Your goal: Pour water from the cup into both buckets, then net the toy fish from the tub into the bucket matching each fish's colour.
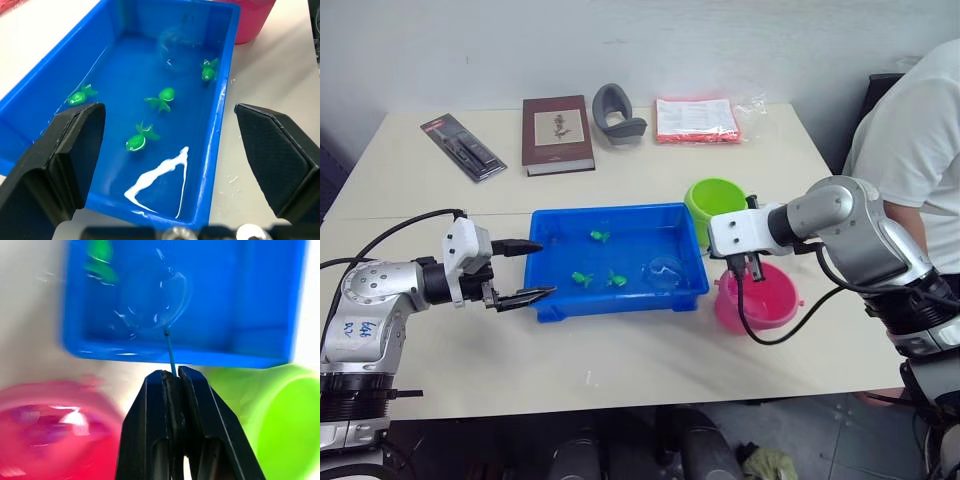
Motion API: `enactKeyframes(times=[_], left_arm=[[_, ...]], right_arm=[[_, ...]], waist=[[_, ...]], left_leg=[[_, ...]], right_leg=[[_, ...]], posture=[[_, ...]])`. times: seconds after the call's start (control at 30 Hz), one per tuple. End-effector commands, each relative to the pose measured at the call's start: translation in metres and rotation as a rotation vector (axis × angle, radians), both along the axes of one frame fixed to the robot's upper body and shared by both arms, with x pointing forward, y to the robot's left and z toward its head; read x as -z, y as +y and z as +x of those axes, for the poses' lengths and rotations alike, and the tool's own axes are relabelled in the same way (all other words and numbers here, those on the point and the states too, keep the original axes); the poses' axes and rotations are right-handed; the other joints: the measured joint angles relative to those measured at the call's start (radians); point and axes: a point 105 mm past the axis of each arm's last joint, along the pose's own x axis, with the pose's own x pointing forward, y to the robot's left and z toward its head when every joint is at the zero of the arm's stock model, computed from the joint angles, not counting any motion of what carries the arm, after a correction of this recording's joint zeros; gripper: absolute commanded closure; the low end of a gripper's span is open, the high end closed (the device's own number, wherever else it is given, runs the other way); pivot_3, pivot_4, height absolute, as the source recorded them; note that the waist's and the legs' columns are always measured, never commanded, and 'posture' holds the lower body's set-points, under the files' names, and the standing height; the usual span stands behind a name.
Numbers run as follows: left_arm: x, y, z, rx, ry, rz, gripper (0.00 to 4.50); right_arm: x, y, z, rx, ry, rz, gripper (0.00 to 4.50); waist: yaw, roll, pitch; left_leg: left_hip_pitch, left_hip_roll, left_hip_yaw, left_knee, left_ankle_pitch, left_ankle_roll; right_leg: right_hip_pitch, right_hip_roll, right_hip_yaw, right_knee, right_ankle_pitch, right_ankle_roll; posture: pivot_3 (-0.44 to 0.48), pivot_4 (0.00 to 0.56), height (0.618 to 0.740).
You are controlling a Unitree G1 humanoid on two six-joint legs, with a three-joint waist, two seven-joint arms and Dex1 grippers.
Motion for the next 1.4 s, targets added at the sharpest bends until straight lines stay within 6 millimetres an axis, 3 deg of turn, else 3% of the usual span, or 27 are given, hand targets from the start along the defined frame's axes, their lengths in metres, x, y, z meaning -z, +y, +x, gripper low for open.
enactKeyframes(times=[0.03, 0.23, 0.47, 0.57, 0.97, 1.3, 1.4], left_arm=[[-0.012, 0.000, -0.005, 0.001, -0.056, 0.001, 0.06], [-0.011, -0.002, -0.006, 0.005, -0.047, -0.004, 0.06], [-0.010, -0.007, -0.005, 0.041, -0.025, 0.001, 0.06], [-0.012, -0.009, -0.003, 0.057, -0.019, 0.014, 0.06], [-0.016, -0.003, -0.002, 0.059, -0.019, 0.038, 0.06], [-0.016, -0.002, -0.003, 0.056, -0.013, 0.043, 0.06], [-0.016, -0.001, -0.004, 0.056, -0.012, 0.043, 0.06]], right_arm=[[-0.010, 0.004, 0.000, -0.067, -0.064, -0.026, 4.50], [0.004, 0.005, -0.020, -0.131, 0.102, -0.047, 4.50], [0.007, -0.002, -0.029, -0.108, 0.201, -0.072, 4.50], [0.006, 0.003, -0.034, -0.096, 0.275, 0.001, 4.50], [-0.018, 0.001, -0.021, 0.084, 0.379, 0.302, 4.50], [-0.020, -0.010, -0.014, 0.223, 0.464, 0.518, 4.50], [-0.011, -0.021, -0.013, 0.246, 0.438, 0.480, 4.50]], waist=[[0.000, 0.000, 0.000], [0.000, 0.000, 0.000], [0.001, 0.000, 0.000], [0.001, 0.000, 0.000], [0.001, 0.000, 0.000], [0.001, 0.000, 0.000], [0.001, 0.000, 0.000]], left_leg=[[0.000, 0.000, 0.000, 0.000, 0.000, 0.000], [0.001, 0.000, 0.000, 0.000, 0.000, 0.000], [0.001, 0.000, 0.000, 0.000, 0.000, 0.000], [0.001, 0.000, 0.000, 0.000, 0.000, 0.000], [0.000, 0.000, 0.000, 0.000, 0.000, 0.000], [0.000, 0.000, 0.000, 0.000, 0.000, 0.000], [0.000, 0.000, 0.000, 0.000, 0.000, 0.000]], right_leg=[[0.000, 0.000, 0.000, 0.000, 0.000, 0.000], [0.000, 0.000, 0.000, 0.000, 0.000, 0.000], [0.000, 0.000, 0.000, 0.001, 0.000, 0.000], [0.000, 0.000, 0.000, 0.001, 0.000, 0.000], [0.000, 0.000, 0.000, 0.001, 0.000, -0.001], [0.000, 0.000, 0.000, 0.001, 0.000, -0.001], [0.000, 0.000, 0.000, 0.001, 0.000, -0.001]], posture=[[0.000, 0.150, 0.740], [0.000, 0.150, 0.740], [0.000, 0.150, 0.740], [0.000, 0.150, 0.740], [0.000, 0.150, 0.740], [0.000, 0.150, 0.740], [0.000, 0.150, 0.740]])
